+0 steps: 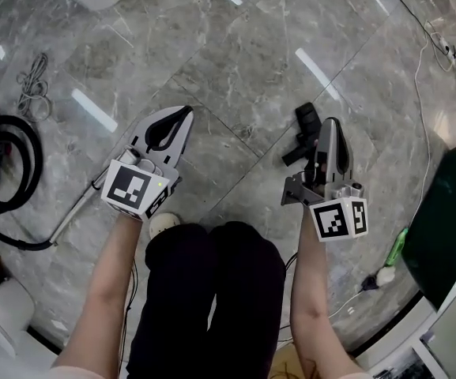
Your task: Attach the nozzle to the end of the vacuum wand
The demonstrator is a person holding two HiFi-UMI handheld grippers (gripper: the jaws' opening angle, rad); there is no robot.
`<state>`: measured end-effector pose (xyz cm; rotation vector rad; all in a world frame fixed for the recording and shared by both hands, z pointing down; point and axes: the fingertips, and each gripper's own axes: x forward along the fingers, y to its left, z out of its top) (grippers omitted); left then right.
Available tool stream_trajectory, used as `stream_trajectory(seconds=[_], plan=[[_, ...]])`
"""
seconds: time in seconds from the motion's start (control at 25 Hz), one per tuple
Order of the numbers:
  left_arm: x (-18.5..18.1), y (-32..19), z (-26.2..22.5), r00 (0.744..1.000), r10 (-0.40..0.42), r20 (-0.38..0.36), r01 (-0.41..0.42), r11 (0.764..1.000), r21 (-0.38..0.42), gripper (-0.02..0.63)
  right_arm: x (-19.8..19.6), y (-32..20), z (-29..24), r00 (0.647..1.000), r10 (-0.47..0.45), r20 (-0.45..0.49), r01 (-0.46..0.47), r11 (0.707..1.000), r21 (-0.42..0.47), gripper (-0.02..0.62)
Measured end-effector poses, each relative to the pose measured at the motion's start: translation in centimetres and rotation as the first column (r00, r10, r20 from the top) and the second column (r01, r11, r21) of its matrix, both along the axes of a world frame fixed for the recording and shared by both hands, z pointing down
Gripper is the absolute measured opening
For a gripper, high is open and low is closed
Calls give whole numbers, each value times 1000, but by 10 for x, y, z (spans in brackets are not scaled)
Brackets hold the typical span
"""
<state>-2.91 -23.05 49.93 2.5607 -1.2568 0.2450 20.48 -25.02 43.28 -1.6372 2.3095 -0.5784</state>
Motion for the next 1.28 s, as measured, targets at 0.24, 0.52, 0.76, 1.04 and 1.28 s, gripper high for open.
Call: stream_trajectory(seconds=[0.24, 0.52, 0.76, 1.04, 1.28], plan=[[4, -11, 71, 1000, 8, 6, -8, 999, 32, 11, 1, -11, 68, 1000, -6, 9, 6, 1000, 18, 15], [9, -16, 131, 998, 64, 23, -65, 996, 62, 11, -13, -9, 142, 999, -25, 29, 25, 1000, 15, 15], [9, -7, 170, 996, 87, 11, -88, 995, 56, 11, -22, 7, 197, 998, -16, 53, 17, 1000, -25, 15], [8, 10, 183, 996, 72, -48, -70, 997, 43, 11, -41, 18, 218, 996, -38, 76, 39, 999, -16, 15], [4, 25, 193, 995, 48, -83, -47, 999, 17, 11, -56, 36, 226, 995, -68, 72, 70, 997, -25, 15]])
